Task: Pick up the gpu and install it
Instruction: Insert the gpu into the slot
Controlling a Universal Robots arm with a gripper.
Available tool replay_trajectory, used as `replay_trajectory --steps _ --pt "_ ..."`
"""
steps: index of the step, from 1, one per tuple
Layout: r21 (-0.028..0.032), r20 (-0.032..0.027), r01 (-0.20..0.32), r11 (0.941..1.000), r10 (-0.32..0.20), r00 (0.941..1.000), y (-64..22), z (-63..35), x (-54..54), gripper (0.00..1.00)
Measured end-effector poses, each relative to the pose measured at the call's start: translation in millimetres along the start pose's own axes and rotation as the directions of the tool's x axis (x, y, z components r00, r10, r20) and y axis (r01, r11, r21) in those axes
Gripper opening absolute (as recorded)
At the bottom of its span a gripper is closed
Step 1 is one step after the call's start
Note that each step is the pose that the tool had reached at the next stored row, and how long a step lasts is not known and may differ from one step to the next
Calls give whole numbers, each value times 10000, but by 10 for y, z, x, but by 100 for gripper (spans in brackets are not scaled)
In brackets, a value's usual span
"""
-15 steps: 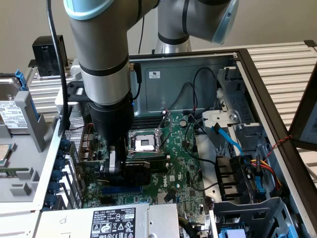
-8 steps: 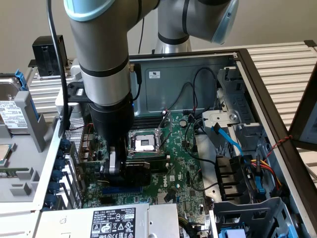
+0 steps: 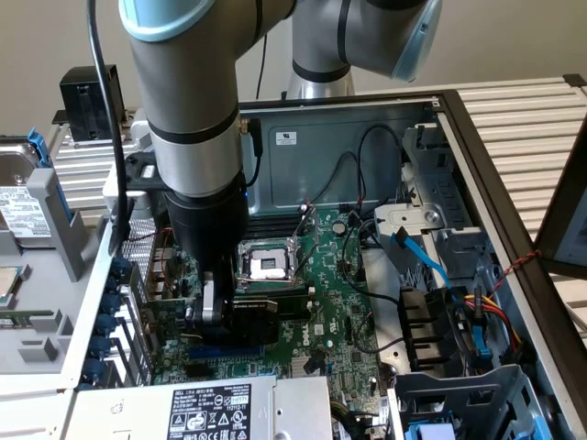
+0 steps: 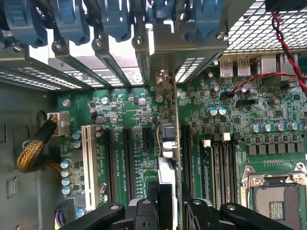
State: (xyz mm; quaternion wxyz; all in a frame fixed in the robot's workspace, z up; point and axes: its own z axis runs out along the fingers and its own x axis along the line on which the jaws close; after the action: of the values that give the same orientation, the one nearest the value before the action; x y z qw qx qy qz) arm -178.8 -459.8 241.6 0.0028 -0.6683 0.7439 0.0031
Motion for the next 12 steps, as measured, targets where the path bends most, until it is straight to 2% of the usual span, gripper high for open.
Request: replay_trajectory --steps 12 --pt "-1 -1 2 10000 -2 10000 9 0 -1 28"
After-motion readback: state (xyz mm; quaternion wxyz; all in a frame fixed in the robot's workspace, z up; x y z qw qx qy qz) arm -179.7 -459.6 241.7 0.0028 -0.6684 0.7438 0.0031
